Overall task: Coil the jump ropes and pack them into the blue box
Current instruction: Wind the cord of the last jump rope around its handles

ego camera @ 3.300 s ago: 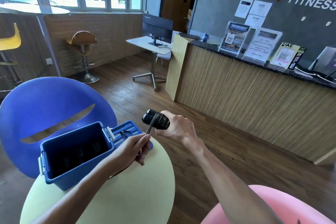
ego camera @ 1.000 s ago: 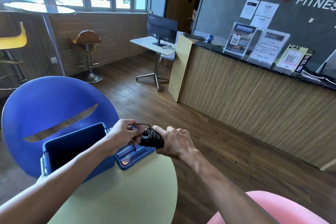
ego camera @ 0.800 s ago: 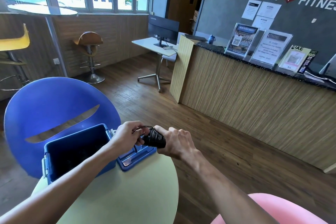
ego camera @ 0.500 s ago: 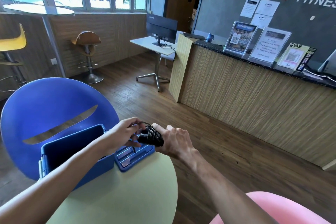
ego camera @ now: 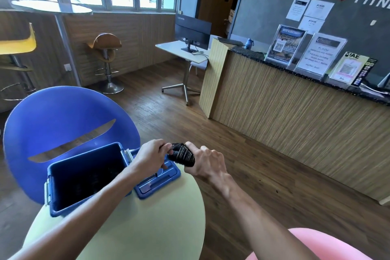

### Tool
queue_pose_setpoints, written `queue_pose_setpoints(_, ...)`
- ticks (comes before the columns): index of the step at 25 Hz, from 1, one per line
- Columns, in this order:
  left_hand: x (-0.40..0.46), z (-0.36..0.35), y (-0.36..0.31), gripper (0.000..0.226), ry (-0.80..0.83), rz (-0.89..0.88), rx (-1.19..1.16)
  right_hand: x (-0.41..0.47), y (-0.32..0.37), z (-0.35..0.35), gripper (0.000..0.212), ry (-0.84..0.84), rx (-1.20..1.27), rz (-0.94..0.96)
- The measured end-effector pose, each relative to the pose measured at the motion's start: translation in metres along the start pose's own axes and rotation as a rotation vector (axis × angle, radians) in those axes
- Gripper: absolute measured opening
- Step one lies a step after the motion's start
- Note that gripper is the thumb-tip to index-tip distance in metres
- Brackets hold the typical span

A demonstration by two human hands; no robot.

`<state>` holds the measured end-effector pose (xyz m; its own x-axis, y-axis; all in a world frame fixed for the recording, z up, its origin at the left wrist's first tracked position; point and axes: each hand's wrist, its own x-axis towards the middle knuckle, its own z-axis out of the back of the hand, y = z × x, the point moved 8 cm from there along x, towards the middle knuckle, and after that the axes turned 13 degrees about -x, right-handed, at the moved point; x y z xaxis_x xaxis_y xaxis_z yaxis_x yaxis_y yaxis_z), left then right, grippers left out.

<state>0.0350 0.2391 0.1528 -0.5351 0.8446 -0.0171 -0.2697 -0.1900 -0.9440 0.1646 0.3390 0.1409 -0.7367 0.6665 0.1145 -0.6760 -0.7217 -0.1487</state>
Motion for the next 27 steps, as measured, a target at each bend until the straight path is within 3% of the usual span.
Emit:
queue_pose_setpoints(12, -0.017, -0.016, -0.022, 0.029, -0.079, -0.464, 0.223, 0.014, -0.019, 0.004, 0.058, -0.018, 0.164, -0.086)
queue_pose_setpoints(19, -0.013, -0.014, -0.003, 0.029, -0.073, -0.382, 0.212, 0.016, -0.017, -0.001, 0.056, -0.065, 0.167, -0.060)
queue_pose_setpoints(23, -0.013, -0.013, 0.005, 0.021, -0.086, -0.244, -0.019, 0.013, -0.016, -0.005, 0.067, -0.068, 0.178, -0.058)
queue_pose_setpoints(27, -0.007, -0.012, 0.011, 0.011, -0.094, -0.100, -0.113, 0.015, -0.016, -0.006, 0.057, -0.042, 0.181, -0.061)
